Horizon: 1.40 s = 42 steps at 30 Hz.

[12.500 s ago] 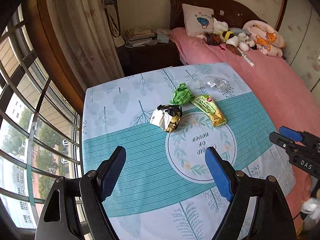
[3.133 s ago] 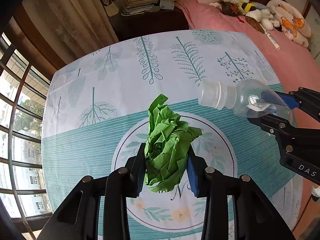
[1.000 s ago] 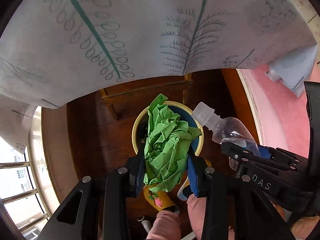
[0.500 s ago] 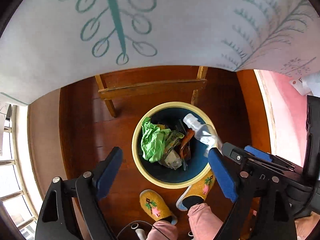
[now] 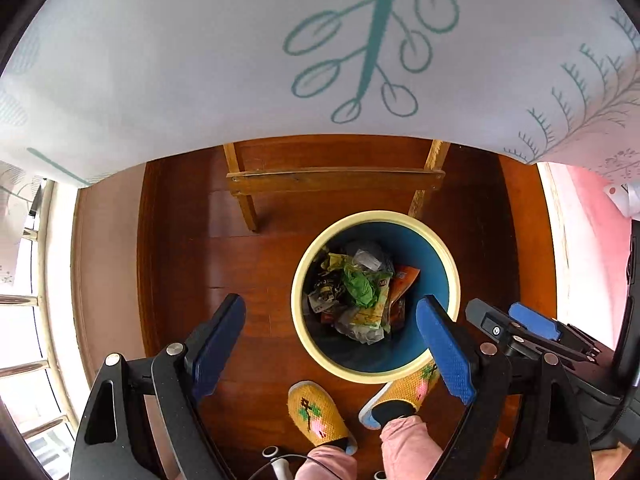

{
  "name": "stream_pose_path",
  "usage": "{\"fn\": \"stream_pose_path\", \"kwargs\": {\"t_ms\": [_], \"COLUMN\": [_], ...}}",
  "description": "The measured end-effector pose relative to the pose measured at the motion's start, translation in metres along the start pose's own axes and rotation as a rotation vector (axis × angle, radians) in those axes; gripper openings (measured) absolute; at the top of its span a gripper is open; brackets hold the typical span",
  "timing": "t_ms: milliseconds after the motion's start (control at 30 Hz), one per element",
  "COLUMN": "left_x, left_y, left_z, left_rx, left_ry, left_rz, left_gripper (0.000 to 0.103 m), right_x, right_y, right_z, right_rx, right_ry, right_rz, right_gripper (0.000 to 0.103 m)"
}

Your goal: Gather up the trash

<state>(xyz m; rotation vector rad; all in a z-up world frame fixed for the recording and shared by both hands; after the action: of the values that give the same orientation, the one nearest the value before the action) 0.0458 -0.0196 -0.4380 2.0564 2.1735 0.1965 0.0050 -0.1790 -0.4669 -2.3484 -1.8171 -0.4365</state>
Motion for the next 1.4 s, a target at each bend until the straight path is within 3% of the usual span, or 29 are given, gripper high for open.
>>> {"fn": "stream_pose_path", "kwargs": {"t_ms": [233,467,967,1400], "left_x": [-0.001,-0.003,0.0,0.003], "left_y": [0.0,0.003,0.024,0.038], "left_z": [-0.013,-0.052,-0.226,-0.349], "left_rx": [-0.008,-0.02,-0.152,-0.249], "left_ry": [0.007,0.009,0.065,0.045], "left_rz": [-0.009,-0.015,0.021,0.013], "left_gripper": [0.088,0.088,0.088,0.088], "right_x": [0.007,0.013,0.075,0.131], "right_y": [0.003,0.004,0.019,0.031], "right_z": [-0.015,-0.051,-0.206,-0.344], "right_rx": [-0.02,-0.032,-0.139,-0.279], "right_ry": [0.003,0.0,0.019,0.004], "right_rz": [-0.025,-0.038,-0.13,-0.209], "right_gripper": [0.066,0.066,0.066,0.066]}}
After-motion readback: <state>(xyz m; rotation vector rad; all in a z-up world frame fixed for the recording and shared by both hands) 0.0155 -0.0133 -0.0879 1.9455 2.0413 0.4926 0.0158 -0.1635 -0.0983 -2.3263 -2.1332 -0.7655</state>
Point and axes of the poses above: each gripper's, at about its wrist camera, not at the fingertips, and z roughly the way its jaws point, x to its left, y to its top, the point moved 7 cm from there along z, roughly the way its jaws point, and after that the axes turned 3 degrees about y, right-handed, at the moved point
